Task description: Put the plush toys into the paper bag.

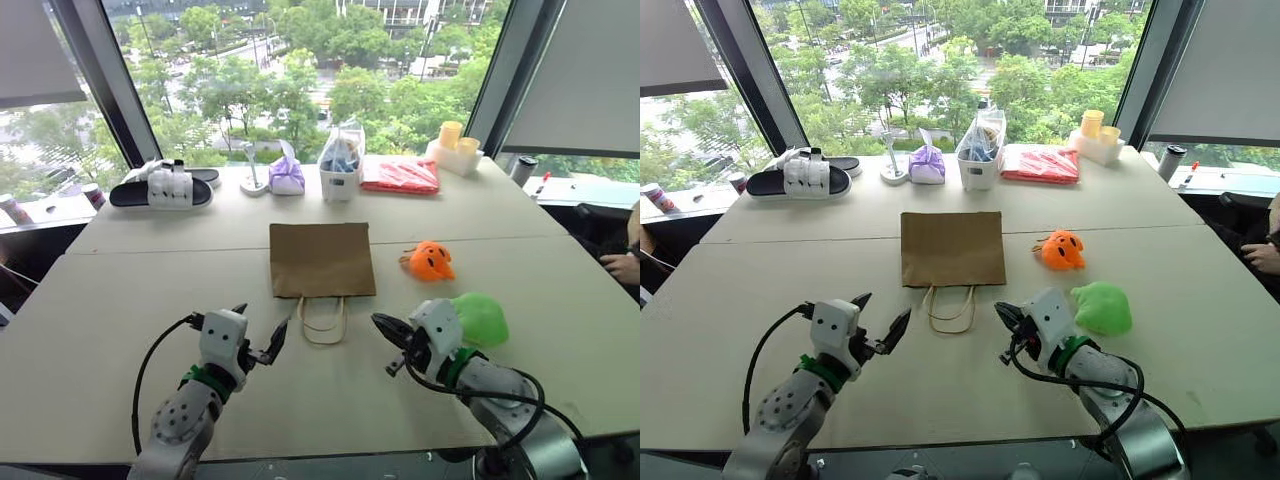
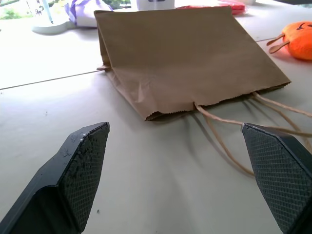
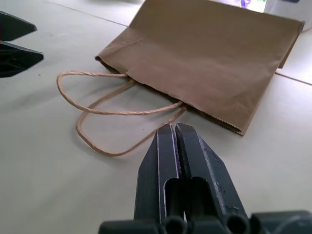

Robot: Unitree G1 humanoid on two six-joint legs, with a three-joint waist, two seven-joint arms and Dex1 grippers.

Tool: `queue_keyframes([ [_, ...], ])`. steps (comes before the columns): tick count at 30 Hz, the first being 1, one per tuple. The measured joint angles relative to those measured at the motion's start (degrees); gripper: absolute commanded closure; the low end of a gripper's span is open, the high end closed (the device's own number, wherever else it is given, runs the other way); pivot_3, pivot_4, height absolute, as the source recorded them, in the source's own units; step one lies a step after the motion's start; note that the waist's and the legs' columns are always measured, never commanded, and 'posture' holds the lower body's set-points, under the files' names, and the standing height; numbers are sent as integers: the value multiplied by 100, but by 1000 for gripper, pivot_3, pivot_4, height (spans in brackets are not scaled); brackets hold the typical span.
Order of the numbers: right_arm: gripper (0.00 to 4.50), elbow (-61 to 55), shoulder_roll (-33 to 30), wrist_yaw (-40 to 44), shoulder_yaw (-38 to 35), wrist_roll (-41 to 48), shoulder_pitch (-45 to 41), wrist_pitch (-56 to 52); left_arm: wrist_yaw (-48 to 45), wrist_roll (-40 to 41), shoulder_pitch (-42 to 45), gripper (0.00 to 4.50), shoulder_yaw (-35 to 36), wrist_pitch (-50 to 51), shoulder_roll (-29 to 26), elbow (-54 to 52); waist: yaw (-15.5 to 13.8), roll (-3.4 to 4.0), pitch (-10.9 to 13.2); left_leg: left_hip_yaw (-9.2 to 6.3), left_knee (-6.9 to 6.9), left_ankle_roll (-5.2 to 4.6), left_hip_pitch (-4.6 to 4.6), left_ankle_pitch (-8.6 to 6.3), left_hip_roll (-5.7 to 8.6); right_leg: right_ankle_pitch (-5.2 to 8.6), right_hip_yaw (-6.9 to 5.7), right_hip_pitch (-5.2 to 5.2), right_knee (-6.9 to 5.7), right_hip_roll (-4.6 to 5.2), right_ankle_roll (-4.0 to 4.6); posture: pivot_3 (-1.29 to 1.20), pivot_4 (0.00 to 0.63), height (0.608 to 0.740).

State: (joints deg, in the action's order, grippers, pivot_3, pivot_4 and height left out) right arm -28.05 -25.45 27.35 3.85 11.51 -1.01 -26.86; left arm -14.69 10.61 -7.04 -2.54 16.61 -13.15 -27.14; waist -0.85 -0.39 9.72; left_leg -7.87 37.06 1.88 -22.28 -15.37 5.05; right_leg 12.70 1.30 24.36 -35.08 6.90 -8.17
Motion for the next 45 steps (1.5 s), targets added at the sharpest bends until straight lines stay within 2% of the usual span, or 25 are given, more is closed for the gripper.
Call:
queue_keyframes([
  [12, 4500, 41, -82, 40, -244, 2, 54, -30, -625, 271, 382, 72, 100, 26, -224, 136, 9, 0, 0, 2, 1, 0, 1, 0, 0, 1, 0, 0, -1, 0, 2, 0, 150, 740],
  [23, 4500, -233, -74, -167, -457, -24, 352, -53, -2031, 827, 1119, 72, 109, 90, -956, 923, 13, 2, 0, 1, 1, 0, 1, 0, 0, -1, -1, 1, -3, -1, 0, 0, 150, 740],
  [27, 4500, -364, 108, -224, -696, 308, 337, -310, -2670, 944, 1498, 72, 94, 38, -1259, 1367, 15, 2, 0, 1, 0, 0, 2, 0, 0, -1, -1, 1, -3, -2, -1, 0, 150, 740],
  [29, 4500, -412, 145, -259, -742, 417, 398, -430, -3202, 940, 1718, 72, 28, -89, -1595, 1667, 17, 2, 0, 1, -1, 0, 2, 0, 0, -1, -2, 2, -3, -2, -1, 0, 150, 740],
  [32, 4500, -540, 144, -286, -811, 539, 501, -557, -4053, 805, 2061, 72, -128, -623, -2092, 2146, 18, 4, 1, 3, -1, 0, 2, 0, 0, -1, -1, 3, -3, -2, 1, 0, 150, 740],
  [35, 4500, -566, 130, -318, -878, 545, 461, -512, -4929, 579, 2681, 72, -359, -1538, -2275, 3030, 5, 4, 1, 3, 2, 0, 2, 1, 0, 1, -3, 0, -2, -2, 6, 0, 150, 740],
  [40, 4500, -532, 150, -518, -892, 403, 451, -402, -5650, -190, 3969, 72, -837, -3618, -2017, 5203, 13, 3, 1, 4, 1, 0, 1, 1, 3, -4, -2, 1, -2, -2, -3, 0, 150, 740],
  [45, 4500, -535, 176, -636, -881, 308, 379, -359, -5764, -660, 4742, 72, -1044, -4936, -1586, 6633, 40, 2, 1, 5, 1, -1, 2, 1, 3, -5, -2, 4, -5, -2, -4, 0, 150, 740],
])
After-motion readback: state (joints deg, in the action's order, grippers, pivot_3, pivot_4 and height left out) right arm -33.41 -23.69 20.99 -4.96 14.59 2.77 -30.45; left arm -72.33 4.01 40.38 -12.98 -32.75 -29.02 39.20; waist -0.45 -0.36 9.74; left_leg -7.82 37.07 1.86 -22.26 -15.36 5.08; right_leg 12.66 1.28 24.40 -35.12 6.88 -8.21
